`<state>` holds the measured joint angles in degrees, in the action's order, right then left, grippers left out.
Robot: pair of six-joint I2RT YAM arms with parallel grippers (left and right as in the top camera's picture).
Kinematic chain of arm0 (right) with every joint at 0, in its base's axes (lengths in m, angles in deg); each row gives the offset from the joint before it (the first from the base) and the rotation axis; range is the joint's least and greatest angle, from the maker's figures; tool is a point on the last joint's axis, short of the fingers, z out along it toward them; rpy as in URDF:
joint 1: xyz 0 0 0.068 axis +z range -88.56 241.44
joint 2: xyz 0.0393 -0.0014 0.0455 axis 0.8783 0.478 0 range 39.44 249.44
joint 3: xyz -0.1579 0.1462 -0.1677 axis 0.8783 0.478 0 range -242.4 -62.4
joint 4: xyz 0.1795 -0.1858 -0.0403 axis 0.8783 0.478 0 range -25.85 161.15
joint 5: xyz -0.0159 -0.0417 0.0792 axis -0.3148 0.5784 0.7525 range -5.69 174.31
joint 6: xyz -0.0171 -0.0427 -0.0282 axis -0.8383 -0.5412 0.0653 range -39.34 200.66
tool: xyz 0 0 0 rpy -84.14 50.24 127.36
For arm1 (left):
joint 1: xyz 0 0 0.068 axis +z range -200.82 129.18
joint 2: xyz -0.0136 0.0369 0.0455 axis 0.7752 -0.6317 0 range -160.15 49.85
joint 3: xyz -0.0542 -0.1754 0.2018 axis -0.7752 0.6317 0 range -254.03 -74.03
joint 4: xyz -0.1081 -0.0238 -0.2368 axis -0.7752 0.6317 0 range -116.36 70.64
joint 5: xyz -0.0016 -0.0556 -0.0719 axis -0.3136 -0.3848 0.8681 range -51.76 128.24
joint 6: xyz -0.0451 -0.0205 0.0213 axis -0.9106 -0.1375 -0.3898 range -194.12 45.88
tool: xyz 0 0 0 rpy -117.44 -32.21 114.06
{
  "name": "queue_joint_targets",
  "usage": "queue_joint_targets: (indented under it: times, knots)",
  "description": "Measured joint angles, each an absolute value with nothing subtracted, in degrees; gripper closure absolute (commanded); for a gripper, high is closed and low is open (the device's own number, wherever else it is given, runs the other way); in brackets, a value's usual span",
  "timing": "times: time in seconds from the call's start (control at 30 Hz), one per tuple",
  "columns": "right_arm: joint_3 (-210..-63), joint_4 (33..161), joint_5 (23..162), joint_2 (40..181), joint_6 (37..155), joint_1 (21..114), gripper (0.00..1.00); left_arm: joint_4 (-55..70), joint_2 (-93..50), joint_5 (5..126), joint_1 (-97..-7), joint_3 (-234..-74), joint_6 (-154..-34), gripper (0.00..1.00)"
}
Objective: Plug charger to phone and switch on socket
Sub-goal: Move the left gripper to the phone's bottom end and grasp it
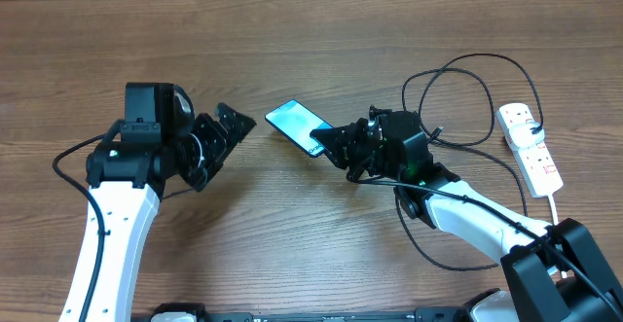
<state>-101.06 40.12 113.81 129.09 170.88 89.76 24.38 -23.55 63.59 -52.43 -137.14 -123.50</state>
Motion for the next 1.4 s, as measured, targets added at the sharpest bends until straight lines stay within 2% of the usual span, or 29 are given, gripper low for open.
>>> queue_joint_targets:
  times: [0.3,0.8,1.07,1.4]
  knots:
    - [-101.1,40.1,113.6,129.1,170.8,89.8,0.96,22.5,-24.5,64.5,-52.4,-137.1,-129.4,0.0]
    - [-101.1,40.1,113.7,129.1,170.9,89.8,0.96,21.5,-25.1,65.9,-52.4,-137.1,-129.2,0.0]
    - [-101.1,40.3,113.9,129.1,170.9,89.8,0.96,19.8,-34.4,79.4,-51.3,-137.1,-118.9,0.0]
    - [-101.1,43.4,112.9,129.1,170.4,89.8,0.96,19.6,-40.7,92.0,-49.9,-137.1,-116.2,0.0]
